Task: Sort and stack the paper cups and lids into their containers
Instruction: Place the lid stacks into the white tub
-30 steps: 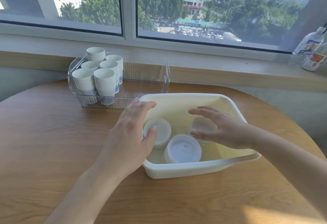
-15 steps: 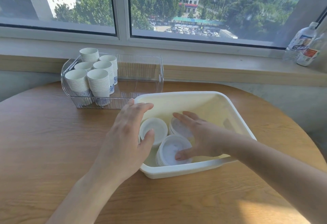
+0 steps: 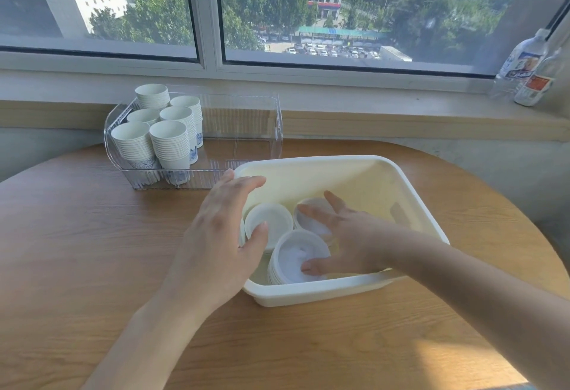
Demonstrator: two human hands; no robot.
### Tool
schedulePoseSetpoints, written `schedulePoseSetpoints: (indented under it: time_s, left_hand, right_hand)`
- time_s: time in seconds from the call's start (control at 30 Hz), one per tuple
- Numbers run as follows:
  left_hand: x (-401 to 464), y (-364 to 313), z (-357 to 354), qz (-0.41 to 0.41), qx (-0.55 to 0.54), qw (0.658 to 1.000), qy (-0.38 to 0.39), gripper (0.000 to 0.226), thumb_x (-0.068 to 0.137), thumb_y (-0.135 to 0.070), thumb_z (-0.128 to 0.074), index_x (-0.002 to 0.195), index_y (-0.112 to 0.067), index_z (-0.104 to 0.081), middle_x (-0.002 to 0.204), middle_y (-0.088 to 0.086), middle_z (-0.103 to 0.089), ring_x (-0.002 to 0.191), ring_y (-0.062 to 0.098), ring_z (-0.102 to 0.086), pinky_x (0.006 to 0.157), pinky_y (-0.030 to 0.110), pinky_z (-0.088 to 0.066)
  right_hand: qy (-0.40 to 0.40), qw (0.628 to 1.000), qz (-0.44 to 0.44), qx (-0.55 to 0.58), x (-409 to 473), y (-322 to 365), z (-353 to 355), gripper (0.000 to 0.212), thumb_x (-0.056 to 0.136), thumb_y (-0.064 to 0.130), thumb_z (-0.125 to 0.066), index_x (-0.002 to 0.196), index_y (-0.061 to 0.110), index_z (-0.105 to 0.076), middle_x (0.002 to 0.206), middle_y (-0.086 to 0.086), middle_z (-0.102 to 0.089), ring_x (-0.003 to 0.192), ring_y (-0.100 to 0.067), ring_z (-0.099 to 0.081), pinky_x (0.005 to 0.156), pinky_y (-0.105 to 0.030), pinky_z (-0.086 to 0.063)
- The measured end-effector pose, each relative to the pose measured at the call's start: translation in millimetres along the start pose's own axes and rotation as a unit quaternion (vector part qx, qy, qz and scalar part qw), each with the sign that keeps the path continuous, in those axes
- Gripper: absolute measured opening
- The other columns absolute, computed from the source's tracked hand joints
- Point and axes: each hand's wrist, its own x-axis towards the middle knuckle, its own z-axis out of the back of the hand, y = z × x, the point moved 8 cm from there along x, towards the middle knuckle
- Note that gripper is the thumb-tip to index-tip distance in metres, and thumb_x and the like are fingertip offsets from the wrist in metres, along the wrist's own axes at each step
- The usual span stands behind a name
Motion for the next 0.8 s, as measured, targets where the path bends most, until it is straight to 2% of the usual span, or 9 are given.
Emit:
schedulePoseSetpoints:
  time_s: [0.13, 0.23, 0.33, 0.4, 0.47, 0.53, 0.67, 0.73, 0.8]
  left_hand:
    - [6.1, 4.9, -1.6, 0.018, -0.011, 1.0, 0.004, 0.052, 0.099, -0.026, -0.065, 0.147, -0.034, -0.048, 0.146, -0.025, -0.038, 0.154, -0.004, -0.016, 0.109, -0.002, -0.007]
    - [14.9, 5.0, 0.8, 0.04, -0.038, 0.998, 0.012, 0.047, 0.102, -0.043, -0.056, 0.147, -0.031, -0.05, 0.143, -0.016, -0.052, 0.143, 0.005, -0.038, 0.112, 0.017, -0.028]
    - [17.3, 4.0, 6.8, 0.063, -0.069, 0.995, 0.019, 0.056, 0.1, -0.059, -0.04, 0.146, -0.03, -0.052, 0.123, -0.003, -0.059, 0.121, 0.013, -0.05, 0.098, 0.028, -0.038]
    - [11.2, 1.7, 11.2, 0.06, -0.073, 0.995, 0.022, 0.061, 0.1, -0.069, -0.037, 0.147, -0.032, -0.05, 0.126, -0.008, -0.057, 0.126, 0.009, -0.049, 0.103, 0.029, -0.039]
    - [-0.6, -2.0, 11.2, 0.044, -0.061, 0.997, 0.037, 0.072, 0.093, -0.078, -0.035, 0.149, -0.035, -0.046, 0.145, -0.02, -0.05, 0.137, -0.002, -0.041, 0.111, 0.029, -0.037]
    - [-14.1, -5.6, 6.2, 0.029, -0.032, 0.998, 0.055, 0.082, 0.085, -0.084, -0.039, 0.153, -0.037, -0.04, 0.156, -0.023, -0.039, 0.147, -0.005, -0.03, 0.116, 0.028, -0.033]
    - [-25.7, -12.1, -14.5, 0.034, -0.017, 0.995, 0.092, 0.101, 0.077, -0.095, -0.036, 0.159, -0.038, -0.029, 0.171, -0.014, -0.018, 0.156, -0.005, 0.006, 0.123, 0.027, -0.014]
    - [-20.7, -17.3, -22.4, 0.041, -0.026, 0.993, 0.103, 0.107, 0.073, -0.099, -0.03, 0.161, -0.037, -0.025, 0.173, -0.011, -0.011, 0.156, -0.004, 0.013, 0.124, 0.03, -0.012]
    - [-13.5, -22.9, -29.5, 0.044, -0.026, 0.992, 0.114, 0.1, 0.078, -0.091, -0.035, 0.161, -0.036, -0.024, 0.174, -0.009, -0.007, 0.156, -0.002, 0.014, 0.124, 0.032, -0.011]
  right_hand:
    - [-0.005, 1.0, -0.002, -0.003, 0.7, 3.3, 5.9, 0.106, 0.079, 0.075, -0.071, 0.159, 0.056, -0.003, 0.171, 0.002, 0.025, 0.154, -0.033, -0.031, 0.12, -0.039, -0.029]
    - [-0.037, 0.999, 0.0, 0.003, -4.5, 2.7, 16.3, 0.102, 0.079, 0.075, -0.071, 0.16, 0.053, -0.013, 0.172, 0.004, 0.021, 0.154, -0.031, -0.031, 0.118, -0.039, -0.032]
    - [-0.126, 0.991, 0.013, 0.035, -21.2, 2.8, 36.2, 0.087, 0.083, 0.075, -0.065, 0.157, 0.052, -0.026, 0.175, 0.006, 0.005, 0.153, -0.028, -0.033, 0.118, -0.041, -0.032]
    - [-0.196, 0.978, 0.028, 0.067, -41.4, 2.2, 46.8, 0.073, 0.087, 0.074, -0.059, 0.153, 0.05, -0.037, 0.173, 0.009, -0.011, 0.149, -0.021, -0.039, 0.115, -0.037, -0.034]
    - [-0.24, 0.967, 0.035, 0.079, -60.9, 1.0, 45.7, 0.065, 0.09, 0.075, -0.05, 0.148, 0.047, -0.046, 0.168, 0.014, -0.025, 0.141, -0.015, -0.047, 0.113, -0.035, -0.037]
    - [-0.264, 0.961, 0.031, 0.081, -76.4, 0.6, 34.9, 0.063, 0.091, 0.077, -0.038, 0.143, 0.043, -0.053, 0.16, 0.017, -0.038, 0.134, -0.012, -0.052, 0.11, -0.034, -0.039]
    - [-0.308, 0.947, 0.058, 0.074, -92.2, 15.4, 6.5, 0.059, 0.103, 0.067, -0.023, 0.124, 0.035, -0.068, 0.135, 0.019, -0.061, 0.125, -0.011, -0.056, 0.101, -0.031, -0.042]
    - [-0.332, 0.94, 0.067, 0.043, -93.3, 23.3, -5.2, 0.058, 0.106, 0.059, -0.018, 0.106, 0.033, -0.069, 0.116, 0.018, -0.067, 0.113, -0.014, -0.059, 0.097, -0.033, -0.04]
    - [-0.359, 0.932, 0.051, 0.014, -91.4, 20.8, -10.3, 0.058, 0.106, 0.055, -0.013, 0.097, 0.032, -0.065, 0.106, 0.017, -0.066, 0.111, -0.012, -0.056, 0.102, -0.031, -0.034]
